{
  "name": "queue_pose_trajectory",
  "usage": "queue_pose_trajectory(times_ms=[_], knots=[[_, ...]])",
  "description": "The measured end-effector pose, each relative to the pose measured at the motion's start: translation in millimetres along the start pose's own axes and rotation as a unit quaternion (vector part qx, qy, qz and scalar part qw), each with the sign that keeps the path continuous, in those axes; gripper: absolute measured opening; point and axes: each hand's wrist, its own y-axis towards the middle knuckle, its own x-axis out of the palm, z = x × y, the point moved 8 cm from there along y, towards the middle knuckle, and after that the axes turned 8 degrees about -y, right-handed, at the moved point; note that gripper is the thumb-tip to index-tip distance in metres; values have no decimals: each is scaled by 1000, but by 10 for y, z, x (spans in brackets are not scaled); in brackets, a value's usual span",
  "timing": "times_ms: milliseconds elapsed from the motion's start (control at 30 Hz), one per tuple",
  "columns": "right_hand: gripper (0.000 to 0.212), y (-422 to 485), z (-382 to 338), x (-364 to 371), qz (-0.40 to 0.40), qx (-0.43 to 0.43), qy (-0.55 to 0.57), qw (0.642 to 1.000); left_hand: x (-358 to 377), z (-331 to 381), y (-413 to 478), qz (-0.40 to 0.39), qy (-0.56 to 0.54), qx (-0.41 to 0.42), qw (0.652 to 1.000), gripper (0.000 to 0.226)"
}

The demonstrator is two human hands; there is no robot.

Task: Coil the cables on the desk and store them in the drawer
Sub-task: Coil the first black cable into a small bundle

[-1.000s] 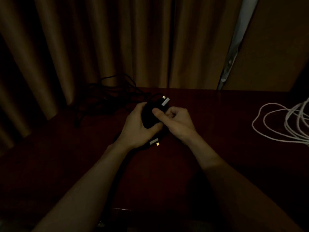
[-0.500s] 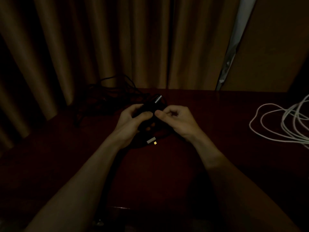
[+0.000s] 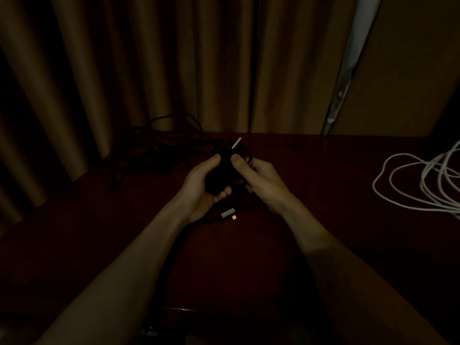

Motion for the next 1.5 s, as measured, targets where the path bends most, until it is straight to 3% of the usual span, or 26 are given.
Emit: queue_pose_trajectory(times_ms=[133, 200, 267, 333, 400, 467, 567, 667, 733, 833, 900, 1000, 1100, 1167, 1267, 1367, 1433, 1500], knots=[[35, -14, 6, -47, 22, 4, 8, 1000, -23, -24, 12, 43, 125, 27, 991, 42], [37, -25, 28, -67, 38, 15, 21, 999, -77, 101, -12, 95, 265, 125, 951, 32], [45, -24, 36, -93, 69, 32, 20, 997, -7, 197, -74, 77, 351, 204, 911, 24], [59, -15, 48, -126, 102, 45, 9, 994, 72, 159, -94, 41, 402, 213, 890, 55], [64, -11, 39, -114, 109, 44, -24, 993, 79, 163, -101, 53, 432, 217, 874, 65], [65, -17, 23, -87, 103, 34, -44, 993, 44, 193, -97, 69, 425, 228, 873, 56], [51, -32, 7, -113, 95, 23, -45, 994, 7, 195, -84, 59, 369, 220, 901, 41], [53, -25, -22, -93, 63, -2, -44, 997, -124, 189, -36, 84, 219, 174, 956, 39], [37, -23, -32, -73, 50, -19, -50, 997, -215, 187, -8, 109, 102, 129, 980, 38], [18, -32, -39, -42, 37, -21, -42, 998, -169, 186, -36, 77, -22, 82, 993, 41], [24, -27, -6, -38, 31, 0, -23, 999, -68, 170, -64, 36, -47, 55, 997, 44], [35, -27, 47, -62, 6, 49, 2, 999, 25, 122, -76, -10, -45, 18, 999, 52], [40, -39, 68, 0, -56, 62, 38, 996, 30, 72, -85, -3, -48, -17, 999, 52], [41, -48, 58, 27, -70, 58, 55, 994, 2, 49, -79, 23, 6, -15, 1000, 49], [48, -51, 60, -14, -34, 67, 63, 995, -65, 110, -54, 75, 93, 72, 990, 41], [36, -61, 33, -19, 2, 54, 79, 995, -188, 353, -118, 156, 231, 224, 934, 29], [30, -62, 14, -25, 17, 47, 103, 993, -129, 346, -108, 108, 259, 233, 931, 30], [33, -66, 0, -38, 27, 47, 101, 993, -50, 254, -89, 49, 301, 213, 928, 46]])
